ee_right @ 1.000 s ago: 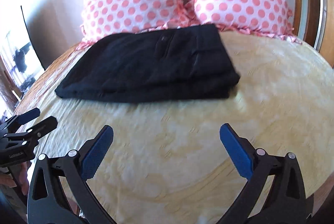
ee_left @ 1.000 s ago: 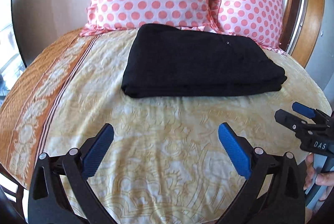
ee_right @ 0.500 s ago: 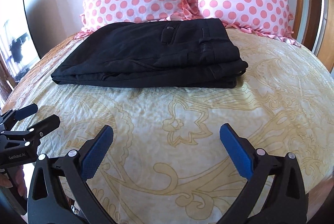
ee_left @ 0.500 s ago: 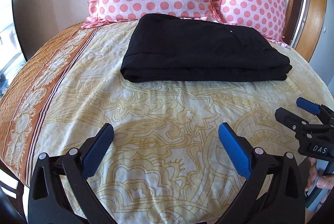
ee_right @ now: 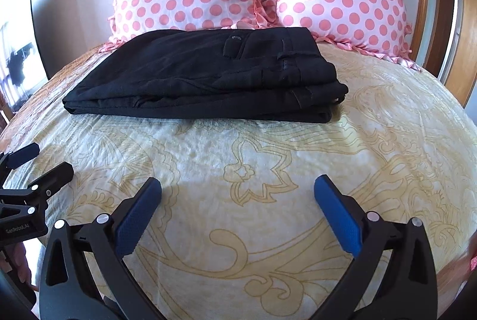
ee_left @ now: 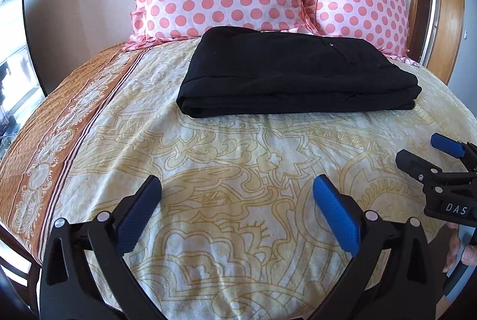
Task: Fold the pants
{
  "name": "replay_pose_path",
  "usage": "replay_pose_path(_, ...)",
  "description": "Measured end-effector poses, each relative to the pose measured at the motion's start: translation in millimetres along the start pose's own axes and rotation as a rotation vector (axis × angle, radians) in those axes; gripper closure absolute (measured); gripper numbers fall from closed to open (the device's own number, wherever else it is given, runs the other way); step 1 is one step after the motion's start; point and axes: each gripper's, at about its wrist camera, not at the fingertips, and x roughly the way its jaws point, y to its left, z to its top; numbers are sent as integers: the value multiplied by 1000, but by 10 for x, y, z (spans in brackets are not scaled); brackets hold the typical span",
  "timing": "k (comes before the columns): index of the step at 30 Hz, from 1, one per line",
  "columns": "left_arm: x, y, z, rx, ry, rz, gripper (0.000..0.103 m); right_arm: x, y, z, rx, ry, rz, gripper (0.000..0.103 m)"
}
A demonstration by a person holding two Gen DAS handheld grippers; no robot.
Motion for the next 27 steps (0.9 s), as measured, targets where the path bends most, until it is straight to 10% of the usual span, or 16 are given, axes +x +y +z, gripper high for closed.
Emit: replay_pose_path(27, 6, 12, -1, 0, -4, -2, 2, -6, -7, -12, -1, -9, 1, 1)
